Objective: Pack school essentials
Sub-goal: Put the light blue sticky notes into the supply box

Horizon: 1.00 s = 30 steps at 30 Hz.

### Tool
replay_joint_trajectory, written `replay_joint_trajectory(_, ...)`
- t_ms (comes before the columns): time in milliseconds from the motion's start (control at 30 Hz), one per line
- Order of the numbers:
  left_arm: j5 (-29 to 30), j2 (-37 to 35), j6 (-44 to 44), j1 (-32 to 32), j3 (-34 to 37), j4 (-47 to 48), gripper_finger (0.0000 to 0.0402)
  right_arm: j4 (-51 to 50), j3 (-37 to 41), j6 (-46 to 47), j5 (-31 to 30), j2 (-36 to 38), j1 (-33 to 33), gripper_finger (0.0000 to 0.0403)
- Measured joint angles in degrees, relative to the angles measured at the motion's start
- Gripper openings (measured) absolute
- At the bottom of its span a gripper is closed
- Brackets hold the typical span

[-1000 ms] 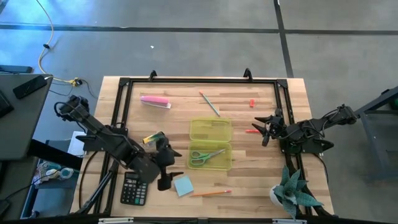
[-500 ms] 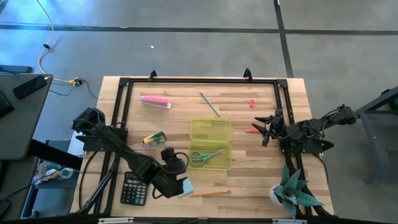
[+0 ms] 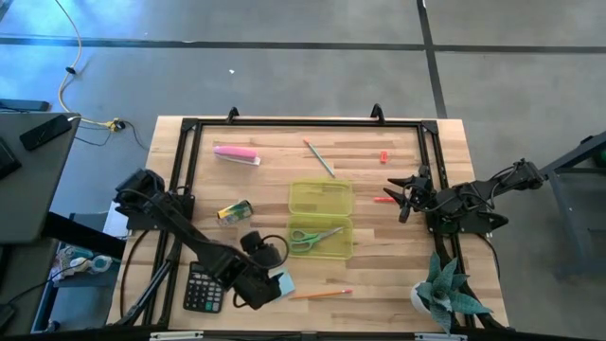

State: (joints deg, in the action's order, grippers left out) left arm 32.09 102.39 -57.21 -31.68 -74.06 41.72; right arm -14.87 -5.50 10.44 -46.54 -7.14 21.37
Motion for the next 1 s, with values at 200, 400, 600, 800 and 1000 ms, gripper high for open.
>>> replay_joint_trajectory(200,-0.68,0.00,-1.18,-1.08,0.05,-0.11,0.0314,0.00,0.00,0.00,0.01,0.00,0.01,0.0146)
replay_joint_trajectory(400,-2.33,1.70,-1.31,-1.36,0.11,-2.50,0.0314,0.00,0.00,-0.02,0.00,0.00,0.00,0.0146)
replay_joint_trajectory(600,-6.74,4.52,-3.27,-1.88,0.09,-3.53,0.0314,0.00,0.00,0.00,0.00,0.00,0.02,0.0146)
replay_joint_trajectory(800,-8.15,5.01,-4.15,-2.56,0.09,-4.80,0.0314,0.00,0.00,-0.01,0.00,0.02,0.00,0.0146)
replay_joint_trajectory(1000,-8.10,5.01,-3.22,-3.00,0.09,-4.75,0.0314,0.00,0.00,0.00,0.00,0.02,0.01,0.0146)
